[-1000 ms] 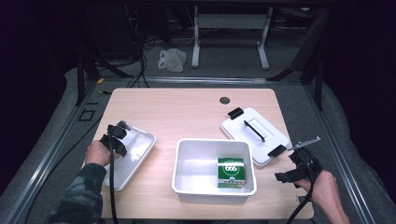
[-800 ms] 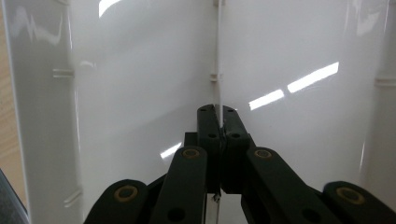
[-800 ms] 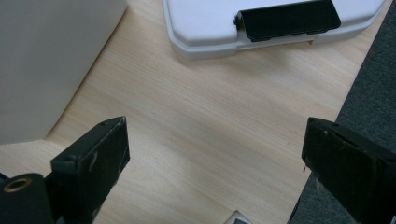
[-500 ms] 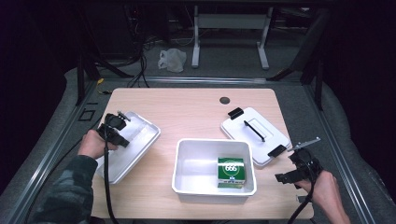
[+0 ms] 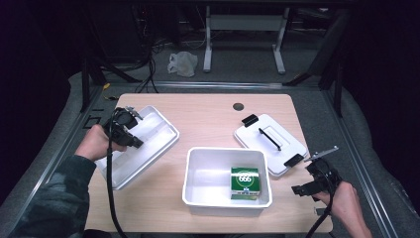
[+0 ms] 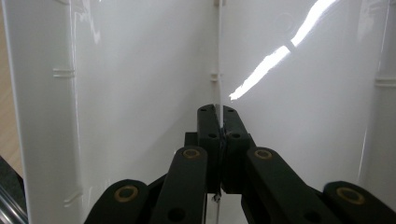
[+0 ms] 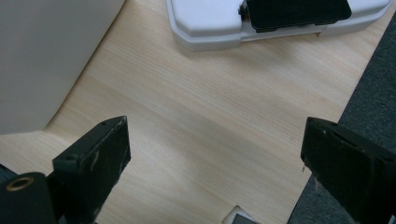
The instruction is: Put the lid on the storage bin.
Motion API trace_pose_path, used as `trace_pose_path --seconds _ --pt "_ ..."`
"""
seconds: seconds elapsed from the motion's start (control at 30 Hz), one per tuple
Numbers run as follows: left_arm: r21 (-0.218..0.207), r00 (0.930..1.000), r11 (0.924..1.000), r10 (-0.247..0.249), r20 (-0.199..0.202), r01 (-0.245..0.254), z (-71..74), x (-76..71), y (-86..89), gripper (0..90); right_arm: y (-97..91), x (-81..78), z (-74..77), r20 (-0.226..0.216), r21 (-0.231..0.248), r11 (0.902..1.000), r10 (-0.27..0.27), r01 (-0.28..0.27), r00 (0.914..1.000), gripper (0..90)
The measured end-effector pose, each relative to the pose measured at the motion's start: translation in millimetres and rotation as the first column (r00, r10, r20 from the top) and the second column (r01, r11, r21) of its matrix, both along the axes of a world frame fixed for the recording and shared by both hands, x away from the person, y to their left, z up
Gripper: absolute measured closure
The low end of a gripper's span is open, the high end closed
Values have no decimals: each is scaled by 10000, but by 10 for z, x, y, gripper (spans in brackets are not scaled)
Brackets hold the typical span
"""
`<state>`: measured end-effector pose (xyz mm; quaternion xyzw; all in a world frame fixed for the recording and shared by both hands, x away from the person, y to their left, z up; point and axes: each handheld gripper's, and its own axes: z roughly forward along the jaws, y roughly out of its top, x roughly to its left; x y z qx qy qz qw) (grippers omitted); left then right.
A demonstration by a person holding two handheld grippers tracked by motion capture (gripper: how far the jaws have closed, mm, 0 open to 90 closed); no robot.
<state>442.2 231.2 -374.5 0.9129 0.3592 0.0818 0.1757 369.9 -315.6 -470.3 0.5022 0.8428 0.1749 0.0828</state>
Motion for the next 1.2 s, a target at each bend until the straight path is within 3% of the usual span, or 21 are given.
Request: trace_pose_path --seconds 0.27,0.33,0.37,0.4,0.47,0.5,0.6,0.67,0.8,0.83,0.87,0.9,0.93,0.97,1.0,1.03,1.07,1.1,1.13,1.17,1.2 --pt "232 9934 9935 -1121 235 1115 225 -97 -352 892 -14 3 -20 -143 -50 10000 -17 17 9999 80" --pt "293 9891 9893 -1441 296 1433 274 -122 -460 892 -22 6 -33 -169 -81 10000 -20 18 9999 80" --pt "359 9829 9830 -1814 306 1802 321 -146 -570 892 -23 7 -37 -198 -101 9999 -45 43 9998 80" --pt "359 9829 9830 -1814 306 1802 321 -146 -570 892 -23 7 -37 -198 -101 9999 -45 43 9998 80" --pt "446 9759 9758 -2157 321 2142 349 -172 -691 892 -29 10 -47 -299 -118 9999 -11 8 9996 80" --pt "540 9688 9681 -2464 273 2447 362 -194 -816 892 -31 10 -60 -354 -162 9999 0 -5 9994 81" --pt "654 9625 9611 -2702 241 2682 368 -216 -942 892 -32 12 -71 -412 -175 9998 25 -33 9991 81" --pt "685 9508 9493 -3089 244 3067 367 -229 -1089 892 -27 16 -81 -463 -254 9996 99 -111 9989 81" --pt "914 9366 9331 -3503 123 3478 330 -249 -1313 892 -9 18 -87 -506 -252 9996 135 -148 9986 81" --pt "1049 9248 9200 -3804 80 3775 305 -262 -1435 892 -4 15 -79 -513 -222 9996 142 -154 9986 82" --pt "1049 9248 9200 -3804 80 3775 305 -262 -1435 892 -4 15 -79 -513 -222 9996 142 -154 9986 82" --pt "1272 9097 9024 -4152 4 4118 285 -269 -1549 892 -8 15 -79 -478 -222 9997 113 -124 9988 82" --pt "1272 9097 9024 -4152 4 4118 285 -269 -1549 892 -8 15 -79 -478 -222 9997 113 -124 9988 82" --pt "1489 8971 8866 -4417 -80 4378 259 -290 -1660 892 -10 18 -82 -480 -236 9996 119 -130 9988 82" --pt "1489 8971 8866 -4417 -80 4378 259 -290 -1660 891 -10 18 -82 -480 -236 9996 119 -130 9988 82" --pt "1658 8870 8736 -4614 -171 4576 232 -308 -1763 892 -5 16 -80 -513 -236 9996 134 -147 9986 82" --pt "1658 8870 8736 -4614 -171 4576 232 -308 -1763 892 -5 16 -80 -513 -236 9996 134 -147 9986 82" --pt "1778 8771 8616 -4799 -198 4755 208 -321 -1863 892 0 11 -75 -484 -216 9996 153 -164 9987 82" --pt "1778 8771 8616 -4799 -198 4755 208 -321 -1863 891 0 11 -75 -484 -216 9996 153 -164 9987 82" --pt "1769 8644 8489 -5023 -227 4980 178 -332 -1959 891 -2 11 -73 -482 -200 9997 138 -148 9987 83" --pt "1769 8644 8489 -5023 -227 4980 178 -332 -1959 891 -3 13 -75 -494 -199 9997 141 -151 9987 83"
